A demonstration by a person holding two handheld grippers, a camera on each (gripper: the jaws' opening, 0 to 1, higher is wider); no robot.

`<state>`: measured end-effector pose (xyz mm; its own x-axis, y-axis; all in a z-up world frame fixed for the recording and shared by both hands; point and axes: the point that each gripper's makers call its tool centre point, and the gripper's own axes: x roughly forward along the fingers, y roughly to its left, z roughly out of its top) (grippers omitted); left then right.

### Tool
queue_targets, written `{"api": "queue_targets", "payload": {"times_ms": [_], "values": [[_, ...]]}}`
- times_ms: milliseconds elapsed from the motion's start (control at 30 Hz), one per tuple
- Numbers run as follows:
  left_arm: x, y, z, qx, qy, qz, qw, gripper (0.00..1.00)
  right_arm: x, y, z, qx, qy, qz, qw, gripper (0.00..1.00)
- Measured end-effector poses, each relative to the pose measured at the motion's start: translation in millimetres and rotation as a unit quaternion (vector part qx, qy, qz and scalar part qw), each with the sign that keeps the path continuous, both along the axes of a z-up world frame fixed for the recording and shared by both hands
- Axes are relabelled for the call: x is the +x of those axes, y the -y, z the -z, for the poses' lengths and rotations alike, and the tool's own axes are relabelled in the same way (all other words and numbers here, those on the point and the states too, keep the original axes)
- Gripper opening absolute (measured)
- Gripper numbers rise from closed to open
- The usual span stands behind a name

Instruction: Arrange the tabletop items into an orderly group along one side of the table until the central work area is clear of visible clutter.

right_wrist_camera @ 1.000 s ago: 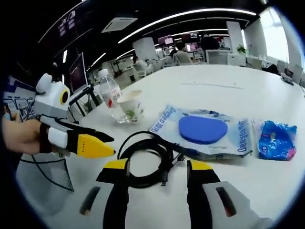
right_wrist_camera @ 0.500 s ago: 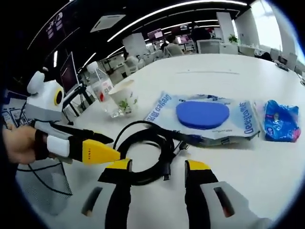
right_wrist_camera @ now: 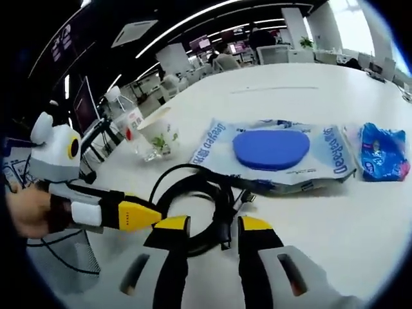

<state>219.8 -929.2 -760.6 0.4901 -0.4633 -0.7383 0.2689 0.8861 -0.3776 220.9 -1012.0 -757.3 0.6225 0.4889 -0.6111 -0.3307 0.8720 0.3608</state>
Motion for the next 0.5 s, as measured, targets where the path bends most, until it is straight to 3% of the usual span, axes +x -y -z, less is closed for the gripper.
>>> {"api": "queue_targets", "payload": {"times_ms": [67, 100, 133, 233, 500], "values": [[1.8, -2, 0.2, -0.012, -0.007, -0.018, 0.9997, 0.15, 4, 12, 4.2, -0.065, 0.019, -0.011, 0.9977, 0.15], [-0.1, -4, 0.7, -0.023, -0.023, -0.038, 0.9988, 0.14, 2, 9, 3.1, -0.059, 0.015, -0.011, 0.9981, 0.13], [-0.7, -4, 1.1, -0.028, -0.026, -0.041, 0.9984, 0.13, 0, 9, 3.7, -0.039, -0.010, 0.011, 0.9991, 0.11], [-7.4, -3, 1.8, -0.023, -0.026, -0.023, 0.9992, 0.10, 3, 10, 0.2, -0.032, -0.007, 0.013, 0.9994, 0.09], [-16.1, -1, -9.6, -0.036, -0.021, -0.026, 0.9988, 0.04, -6, 12, -12.9, -0.013, 0.003, 0.020, 0.9997, 0.08]]}}
